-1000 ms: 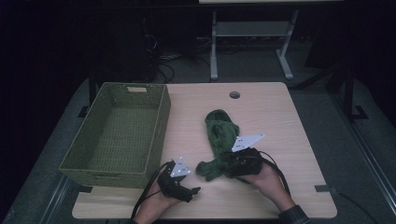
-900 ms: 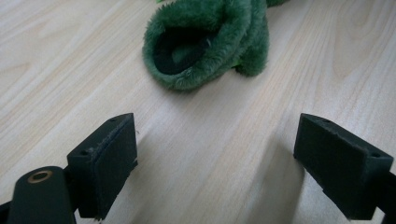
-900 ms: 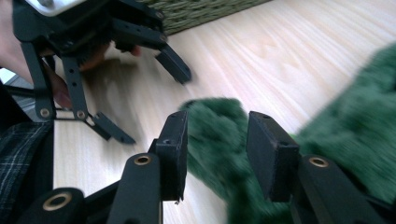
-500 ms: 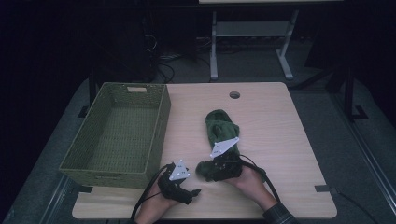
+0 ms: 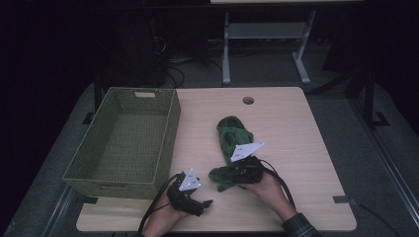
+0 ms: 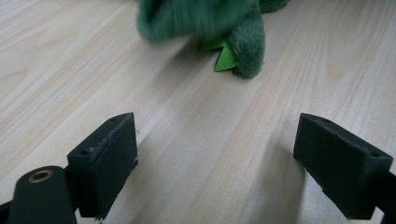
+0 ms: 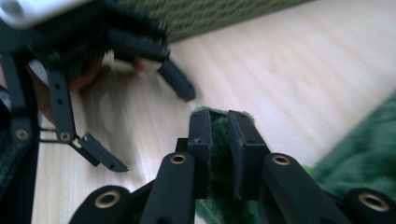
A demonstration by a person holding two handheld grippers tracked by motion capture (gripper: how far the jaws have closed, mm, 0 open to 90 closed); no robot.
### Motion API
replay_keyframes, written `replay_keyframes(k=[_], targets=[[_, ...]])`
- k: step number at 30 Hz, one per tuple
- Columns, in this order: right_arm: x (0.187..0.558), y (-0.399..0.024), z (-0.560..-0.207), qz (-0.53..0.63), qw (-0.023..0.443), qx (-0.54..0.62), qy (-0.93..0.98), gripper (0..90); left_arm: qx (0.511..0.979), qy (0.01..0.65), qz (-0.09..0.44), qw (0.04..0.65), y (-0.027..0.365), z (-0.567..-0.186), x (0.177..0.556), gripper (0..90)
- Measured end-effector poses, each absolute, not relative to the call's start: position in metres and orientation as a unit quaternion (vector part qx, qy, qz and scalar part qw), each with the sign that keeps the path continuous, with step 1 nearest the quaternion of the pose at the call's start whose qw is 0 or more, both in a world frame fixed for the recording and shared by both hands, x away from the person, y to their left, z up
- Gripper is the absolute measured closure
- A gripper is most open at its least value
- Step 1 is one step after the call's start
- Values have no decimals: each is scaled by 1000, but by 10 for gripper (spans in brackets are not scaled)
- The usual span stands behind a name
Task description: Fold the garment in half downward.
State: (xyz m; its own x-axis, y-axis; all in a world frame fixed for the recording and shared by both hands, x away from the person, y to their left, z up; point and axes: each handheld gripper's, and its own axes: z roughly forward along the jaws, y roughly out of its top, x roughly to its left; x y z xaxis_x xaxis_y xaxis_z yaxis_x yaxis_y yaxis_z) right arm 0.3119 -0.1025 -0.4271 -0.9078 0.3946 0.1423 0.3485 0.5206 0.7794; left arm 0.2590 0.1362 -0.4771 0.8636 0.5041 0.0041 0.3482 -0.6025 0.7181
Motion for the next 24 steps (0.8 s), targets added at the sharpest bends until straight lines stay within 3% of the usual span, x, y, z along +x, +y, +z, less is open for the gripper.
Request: replay_keyframes(k=[10, 17, 24], targets=[[337, -152, -415, 476, 60, 280, 832, 780, 890, 238, 103, 374, 136, -477, 259, 129], [356, -163, -430, 449, 94, 310, 833, 757, 891, 239, 102, 373, 136, -477, 259, 130], [357, -163, -438, 412, 101, 324, 846, 711, 891, 239, 102, 374, 136, -477, 259, 130]])
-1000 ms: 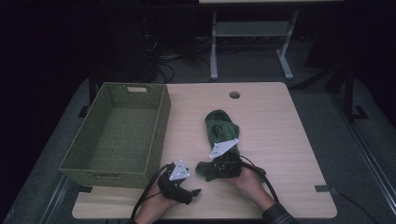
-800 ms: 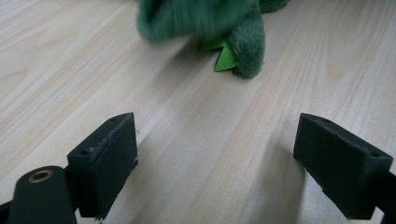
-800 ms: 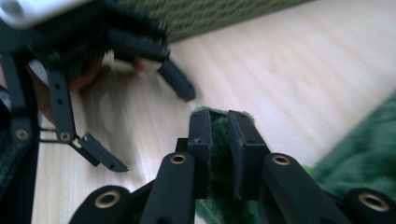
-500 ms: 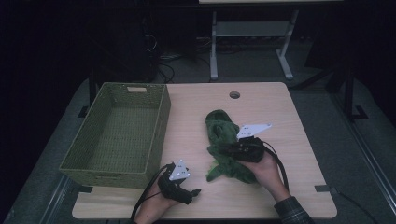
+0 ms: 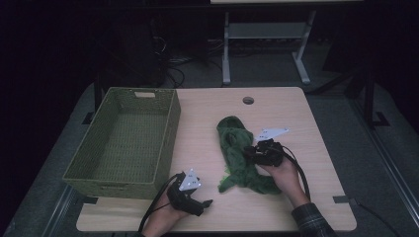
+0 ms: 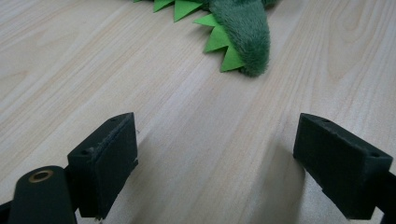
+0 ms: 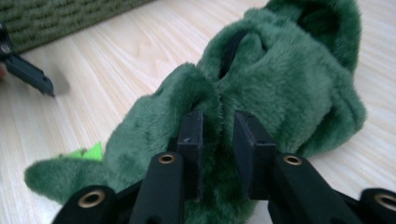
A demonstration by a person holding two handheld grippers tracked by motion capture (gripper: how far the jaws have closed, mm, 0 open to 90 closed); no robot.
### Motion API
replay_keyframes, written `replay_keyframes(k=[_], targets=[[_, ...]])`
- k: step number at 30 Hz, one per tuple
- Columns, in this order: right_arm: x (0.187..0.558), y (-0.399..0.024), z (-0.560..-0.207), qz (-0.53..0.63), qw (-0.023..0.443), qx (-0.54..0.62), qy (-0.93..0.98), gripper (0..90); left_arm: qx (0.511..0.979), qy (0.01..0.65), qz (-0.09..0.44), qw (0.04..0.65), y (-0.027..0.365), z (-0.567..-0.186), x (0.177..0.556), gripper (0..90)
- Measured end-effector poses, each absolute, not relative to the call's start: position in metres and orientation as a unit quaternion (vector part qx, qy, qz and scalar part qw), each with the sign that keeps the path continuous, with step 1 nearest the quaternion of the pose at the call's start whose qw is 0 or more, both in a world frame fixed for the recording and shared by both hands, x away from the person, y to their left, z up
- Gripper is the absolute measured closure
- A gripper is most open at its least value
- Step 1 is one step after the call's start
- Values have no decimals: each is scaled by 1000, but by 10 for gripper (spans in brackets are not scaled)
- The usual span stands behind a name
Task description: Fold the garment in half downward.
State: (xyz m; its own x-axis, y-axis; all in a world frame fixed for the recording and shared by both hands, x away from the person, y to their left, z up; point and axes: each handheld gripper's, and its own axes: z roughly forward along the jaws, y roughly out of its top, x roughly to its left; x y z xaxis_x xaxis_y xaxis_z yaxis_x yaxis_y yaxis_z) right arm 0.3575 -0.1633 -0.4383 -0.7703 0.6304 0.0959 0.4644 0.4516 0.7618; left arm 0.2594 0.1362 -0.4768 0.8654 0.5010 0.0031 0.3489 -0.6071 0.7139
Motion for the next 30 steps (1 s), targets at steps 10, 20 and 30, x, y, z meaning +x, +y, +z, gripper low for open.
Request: replay_keyframes(k=[10, 20, 30], targets=[[346, -170, -411, 453, 115, 307, 829, 748, 890, 238, 103, 375, 136, -477, 260, 129], [356, -144, -441, 403, 66, 303, 861, 868, 891, 238, 102, 373, 136, -477, 259, 129], [366, -131, -456, 383, 44, 300, 872, 895, 891, 239, 102, 374, 136, -477, 259, 129]])
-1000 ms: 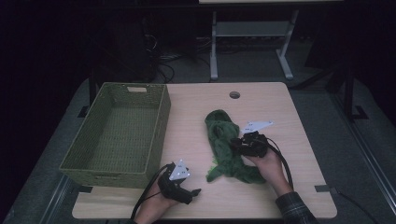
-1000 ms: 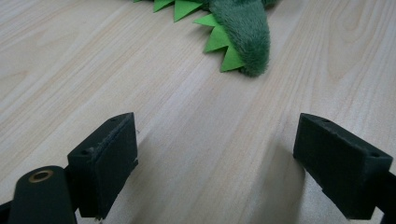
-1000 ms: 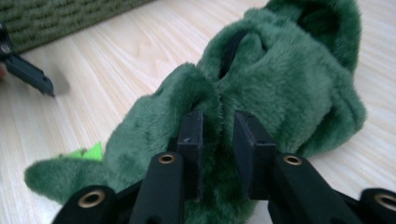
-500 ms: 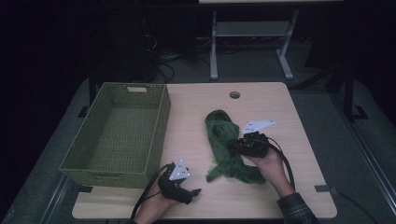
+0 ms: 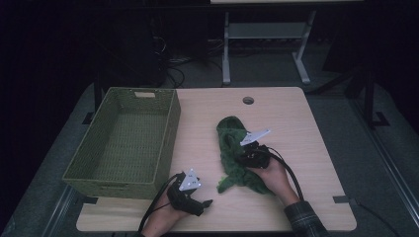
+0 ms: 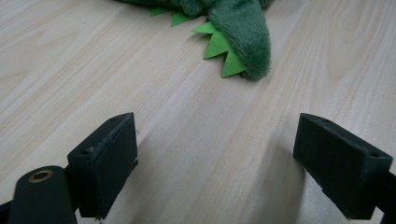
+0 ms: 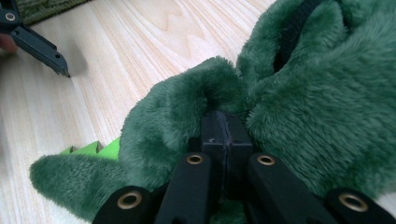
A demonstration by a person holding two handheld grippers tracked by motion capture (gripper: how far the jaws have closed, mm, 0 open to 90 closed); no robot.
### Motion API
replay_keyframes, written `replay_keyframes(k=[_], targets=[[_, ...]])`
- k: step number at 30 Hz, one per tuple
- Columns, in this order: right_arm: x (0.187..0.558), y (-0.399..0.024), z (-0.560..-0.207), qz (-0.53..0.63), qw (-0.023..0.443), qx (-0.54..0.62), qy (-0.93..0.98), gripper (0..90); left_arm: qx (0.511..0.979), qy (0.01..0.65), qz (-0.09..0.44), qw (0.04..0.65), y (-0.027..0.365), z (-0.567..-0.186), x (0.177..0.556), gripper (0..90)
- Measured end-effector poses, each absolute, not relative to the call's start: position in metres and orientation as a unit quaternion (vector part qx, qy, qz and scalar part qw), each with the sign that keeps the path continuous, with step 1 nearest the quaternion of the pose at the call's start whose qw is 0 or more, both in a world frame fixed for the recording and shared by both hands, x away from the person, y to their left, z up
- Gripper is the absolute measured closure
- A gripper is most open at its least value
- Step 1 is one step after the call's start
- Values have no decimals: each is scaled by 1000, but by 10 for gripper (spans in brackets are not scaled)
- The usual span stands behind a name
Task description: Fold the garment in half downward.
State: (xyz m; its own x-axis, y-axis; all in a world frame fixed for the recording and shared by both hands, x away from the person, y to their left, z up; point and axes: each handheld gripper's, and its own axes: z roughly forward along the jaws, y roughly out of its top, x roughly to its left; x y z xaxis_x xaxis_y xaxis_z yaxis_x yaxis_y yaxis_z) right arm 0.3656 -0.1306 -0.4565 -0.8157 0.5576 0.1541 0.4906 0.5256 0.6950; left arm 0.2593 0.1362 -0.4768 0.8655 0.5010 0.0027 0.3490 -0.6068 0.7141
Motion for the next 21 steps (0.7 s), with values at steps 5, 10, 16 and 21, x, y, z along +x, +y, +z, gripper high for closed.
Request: replay_keyframes(k=[5, 10, 16, 21], targets=[[363, -135, -450, 391, 51, 304, 867, 778, 890, 239, 101, 375, 136, -477, 259, 129], [354, -154, -433, 402, 72, 306, 860, 708, 891, 236, 102, 373, 136, -477, 260, 129], [340, -175, -426, 403, 81, 308, 858, 707, 891, 237, 101, 375, 136, -477, 260, 129], [329, -193, -422, 402, 81, 316, 855, 706, 891, 236, 101, 375, 136, -477, 260, 129]])
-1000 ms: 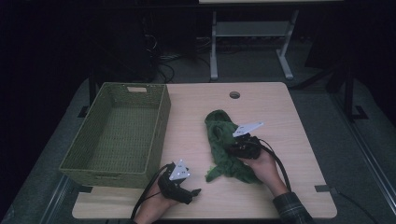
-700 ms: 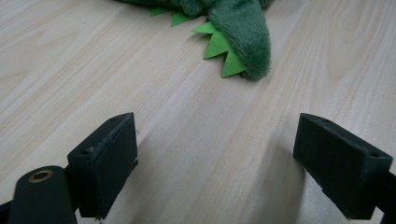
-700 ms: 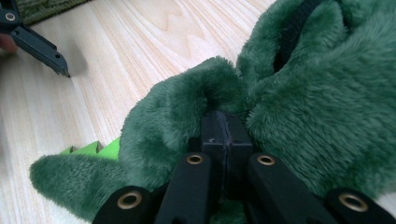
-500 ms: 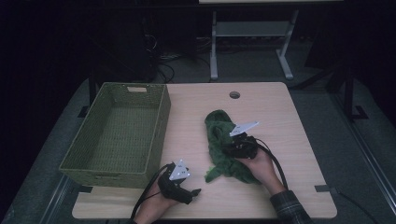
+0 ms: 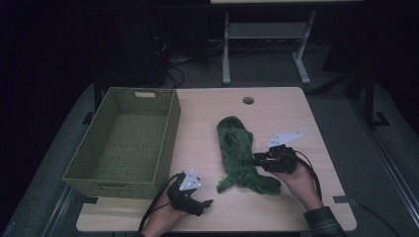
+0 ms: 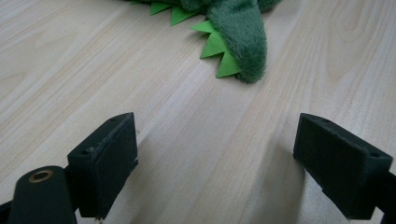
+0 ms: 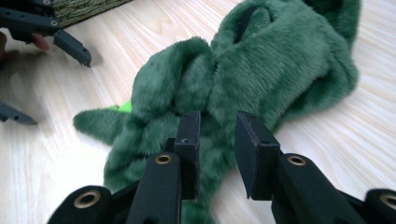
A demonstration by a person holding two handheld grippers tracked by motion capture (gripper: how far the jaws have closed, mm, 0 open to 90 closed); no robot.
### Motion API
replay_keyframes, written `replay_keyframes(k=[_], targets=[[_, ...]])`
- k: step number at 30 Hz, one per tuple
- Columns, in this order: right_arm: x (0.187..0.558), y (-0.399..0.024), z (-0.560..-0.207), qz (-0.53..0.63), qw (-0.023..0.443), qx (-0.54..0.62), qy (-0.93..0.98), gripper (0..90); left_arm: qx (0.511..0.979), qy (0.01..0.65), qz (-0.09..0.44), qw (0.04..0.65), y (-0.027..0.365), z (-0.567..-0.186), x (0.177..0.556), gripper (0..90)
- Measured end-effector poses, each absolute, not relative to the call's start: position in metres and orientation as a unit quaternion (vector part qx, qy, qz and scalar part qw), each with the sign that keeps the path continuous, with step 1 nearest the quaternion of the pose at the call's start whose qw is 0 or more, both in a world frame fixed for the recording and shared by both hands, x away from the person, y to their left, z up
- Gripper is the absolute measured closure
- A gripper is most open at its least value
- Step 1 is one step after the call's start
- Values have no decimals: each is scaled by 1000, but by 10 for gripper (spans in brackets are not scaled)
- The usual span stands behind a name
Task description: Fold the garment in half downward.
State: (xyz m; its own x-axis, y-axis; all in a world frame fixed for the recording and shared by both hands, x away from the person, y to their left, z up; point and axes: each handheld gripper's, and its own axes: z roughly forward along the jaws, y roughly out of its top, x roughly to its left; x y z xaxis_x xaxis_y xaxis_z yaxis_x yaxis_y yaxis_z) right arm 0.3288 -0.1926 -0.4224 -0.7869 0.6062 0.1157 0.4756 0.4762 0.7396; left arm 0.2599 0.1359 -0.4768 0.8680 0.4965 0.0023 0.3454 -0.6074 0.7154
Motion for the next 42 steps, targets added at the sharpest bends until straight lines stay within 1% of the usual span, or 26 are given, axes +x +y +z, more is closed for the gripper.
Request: replay_keyframes(k=[9, 20, 27, 32, 34, 38, 39, 42], targets=[[303, -221, -426, 392, 83, 323, 857, 696, 891, 234, 102, 375, 136, -477, 260, 129], [269, -247, -441, 382, 70, 338, 857, 680, 891, 236, 100, 375, 136, -477, 260, 129], [254, -259, -449, 379, 57, 342, 858, 644, 891, 235, 100, 375, 136, -477, 260, 129], [249, -258, -457, 372, 44, 342, 862, 644, 891, 234, 100, 375, 136, -477, 260, 129], [251, -255, -460, 367, 43, 340, 865, 668, 891, 235, 100, 375, 136, -477, 260, 129], [252, -251, -460, 367, 45, 331, 868, 802, 891, 235, 100, 376, 136, -477, 260, 129], [252, -252, -459, 369, 46, 330, 868, 818, 891, 235, 100, 376, 136, -477, 260, 129], [252, -254, -455, 374, 46, 328, 866, 821, 891, 235, 100, 376, 136, -477, 260, 129]])
